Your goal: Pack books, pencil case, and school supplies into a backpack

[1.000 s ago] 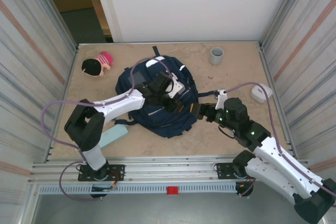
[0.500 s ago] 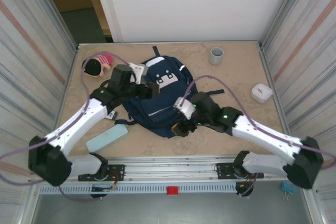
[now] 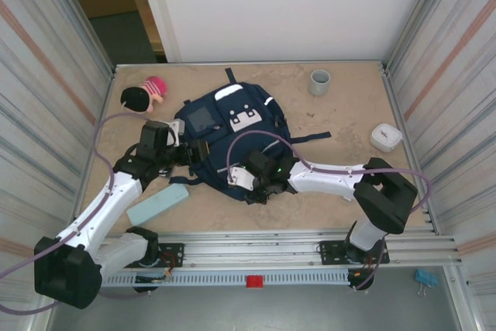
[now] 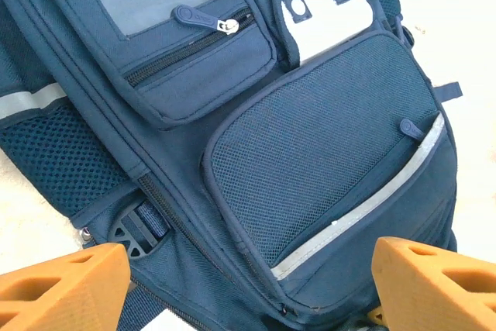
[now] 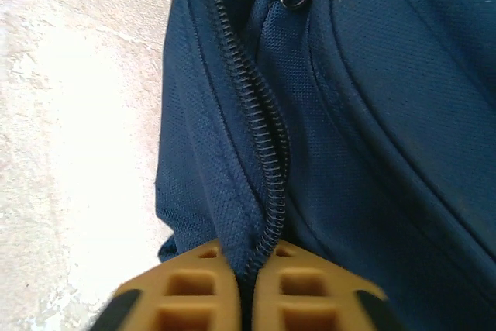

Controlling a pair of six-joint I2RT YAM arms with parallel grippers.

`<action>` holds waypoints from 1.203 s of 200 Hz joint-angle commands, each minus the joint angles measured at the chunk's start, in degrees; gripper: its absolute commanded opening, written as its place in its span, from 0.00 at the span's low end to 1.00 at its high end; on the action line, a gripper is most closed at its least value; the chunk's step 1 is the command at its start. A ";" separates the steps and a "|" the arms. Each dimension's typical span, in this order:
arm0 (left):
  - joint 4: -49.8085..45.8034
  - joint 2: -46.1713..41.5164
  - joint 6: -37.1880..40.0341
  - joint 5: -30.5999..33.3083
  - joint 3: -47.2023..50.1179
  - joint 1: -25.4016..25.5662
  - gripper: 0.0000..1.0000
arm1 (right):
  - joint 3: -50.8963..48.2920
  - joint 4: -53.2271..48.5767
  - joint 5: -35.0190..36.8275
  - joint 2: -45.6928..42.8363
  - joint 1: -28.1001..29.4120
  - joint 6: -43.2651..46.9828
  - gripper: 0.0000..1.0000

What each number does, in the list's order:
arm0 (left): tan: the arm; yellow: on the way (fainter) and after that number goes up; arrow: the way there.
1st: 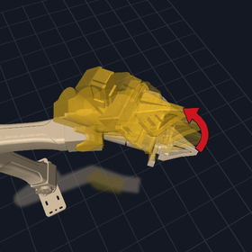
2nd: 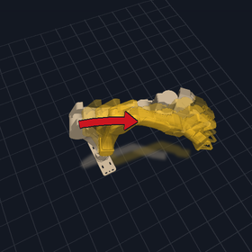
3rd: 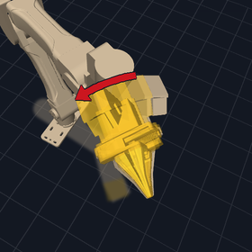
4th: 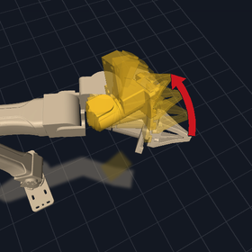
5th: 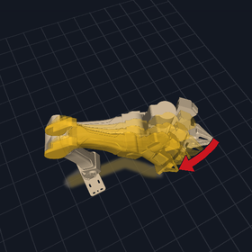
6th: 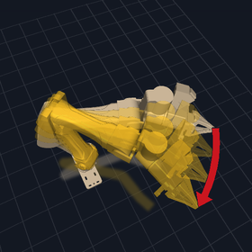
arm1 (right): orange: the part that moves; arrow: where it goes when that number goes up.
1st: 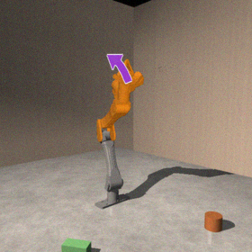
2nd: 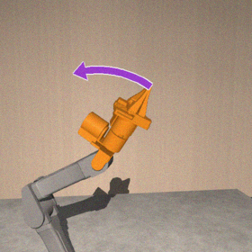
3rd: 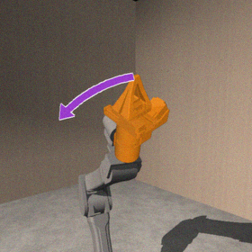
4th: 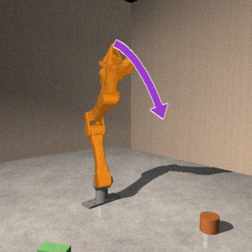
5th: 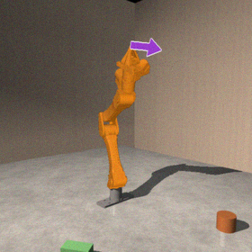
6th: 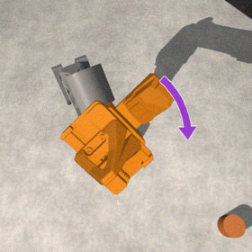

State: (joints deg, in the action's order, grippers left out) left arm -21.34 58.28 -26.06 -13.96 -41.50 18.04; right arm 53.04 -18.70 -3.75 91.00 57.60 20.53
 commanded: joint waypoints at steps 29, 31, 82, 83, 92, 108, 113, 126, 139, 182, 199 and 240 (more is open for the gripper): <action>0.97 -1.82 -2.07 -2.09 1.41 -0.55 0.80 | 0.37 -5.03 -6.54 -20.92 -7.52 1.55 0.00; 1.18 -1.89 -2.17 -2.16 1.55 -0.55 0.80 | 0.48 -5.14 -6.89 -21.54 -8.08 1.49 0.00; 7.20 -3.96 -3.06 -5.21 4.95 -0.51 0.79 | 5.80 -9.70 -14.01 -27.86 -20.28 0.08 0.00; 7.28 -3.96 -3.09 -5.25 5.03 -0.57 0.79 | 5.87 -9.70 -14.10 -27.88 -20.40 0.06 0.00; 8.80 -4.20 -3.05 -6.04 6.11 -0.51 0.78 | 6.60 -9.68 -14.67 -27.31 -21.27 -0.27 0.00; 13.16 -4.82 -2.68 -7.24 8.95 -0.55 0.76 | 7.62 -9.62 -15.02 -25.93 -22.01 -0.66 0.00; 14.40 -4.91 -2.14 -7.43 10.13 -0.55 0.74 | 7.94 -9.69 -15.14 -25.59 -22.23 -0.68 0.00; 16.33 -5.11 0.69 -6.71 12.73 -0.54 0.73 | 8.64 -9.66 -15.45 -24.67 -22.65 -0.67 0.00; 18.36 -5.16 2.97 -5.67 15.29 -0.51 0.72 | 8.99 -9.12 -16.09 -24.03 -23.40 -1.00 0.00; 31.75 -2.82 4.63 -6.64 22.72 -0.55 0.62 | 9.89 -7.64 -18.69 -23.58 -24.56 -2.03 0.00; 36.11 -0.33 5.45 -6.52 23.39 -0.39 0.60 | 9.89 -7.37 -19.19 -23.76 -24.56 -2.08 0.00; 41.37 7.99 8.86 -9.30 20.20 0.37 0.52 | 9.77 -6.98 -19.87 -23.42 -24.59 -3.28 0.00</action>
State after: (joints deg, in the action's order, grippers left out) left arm 12.99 62.70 -20.84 -20.69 -18.85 17.96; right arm 59.59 -30.48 -21.37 68.03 33.61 19.92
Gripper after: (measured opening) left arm 0.566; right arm 0.089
